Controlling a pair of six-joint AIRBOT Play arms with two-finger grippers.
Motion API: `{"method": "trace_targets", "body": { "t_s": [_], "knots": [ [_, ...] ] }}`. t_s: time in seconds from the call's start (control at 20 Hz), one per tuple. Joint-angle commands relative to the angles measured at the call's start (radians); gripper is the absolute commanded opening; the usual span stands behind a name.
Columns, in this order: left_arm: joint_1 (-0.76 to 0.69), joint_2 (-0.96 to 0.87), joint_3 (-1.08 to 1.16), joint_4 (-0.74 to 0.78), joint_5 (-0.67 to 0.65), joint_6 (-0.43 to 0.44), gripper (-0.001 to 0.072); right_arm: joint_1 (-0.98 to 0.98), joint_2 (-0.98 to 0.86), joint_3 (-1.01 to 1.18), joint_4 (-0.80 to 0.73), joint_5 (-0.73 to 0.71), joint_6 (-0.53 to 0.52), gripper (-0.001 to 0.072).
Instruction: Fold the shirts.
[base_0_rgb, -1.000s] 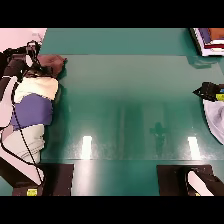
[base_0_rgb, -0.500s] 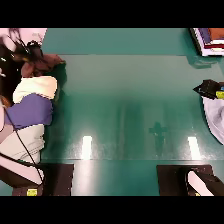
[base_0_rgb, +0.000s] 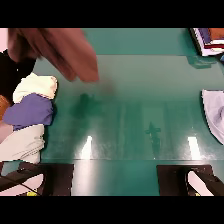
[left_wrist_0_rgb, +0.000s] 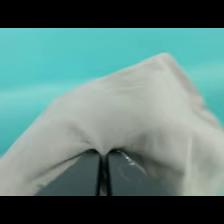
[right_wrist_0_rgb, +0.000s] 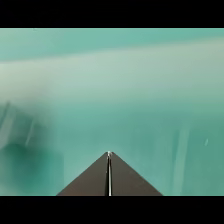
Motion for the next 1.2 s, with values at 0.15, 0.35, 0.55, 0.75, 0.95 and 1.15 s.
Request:
{"method": "trace_targets", "body": {
  "t_s": [0.15,0.35,0.55,0.75,0.95,1.15],
  "knots": [
    [-0.408,0.032,-0.341,-0.025,0.029,-0.118,0.0025,0.001,0.000,0.120,0.004,0.035,-0.017,0.0018],
    [-0.537,0.002,-0.538,-0.053,0.214,-0.116,0.0600,0.000,0.000,0.118,0.003,0.098,-0.018,0.0018],
    [-0.428,0.000,-0.509,0.095,0.150,-0.116,0.0600,0.000,0.000,0.118,0.004,0.127,-0.017,0.0018],
    [-0.171,-0.004,-0.582,0.050,0.154,-0.116,0.0599,0.000,0.000,0.118,0.004,0.137,-0.017,0.0018],
    [0.024,-0.073,-0.726,-0.209,0.243,-0.023,0.0598,0.000,0.000,0.118,0.003,0.137,-0.017,0.0018],
    [0.052,-0.235,-0.740,-0.298,0.251,0.047,0.0599,0.000,-0.001,0.118,-0.006,0.171,-0.017,0.0018]
  ]
}}
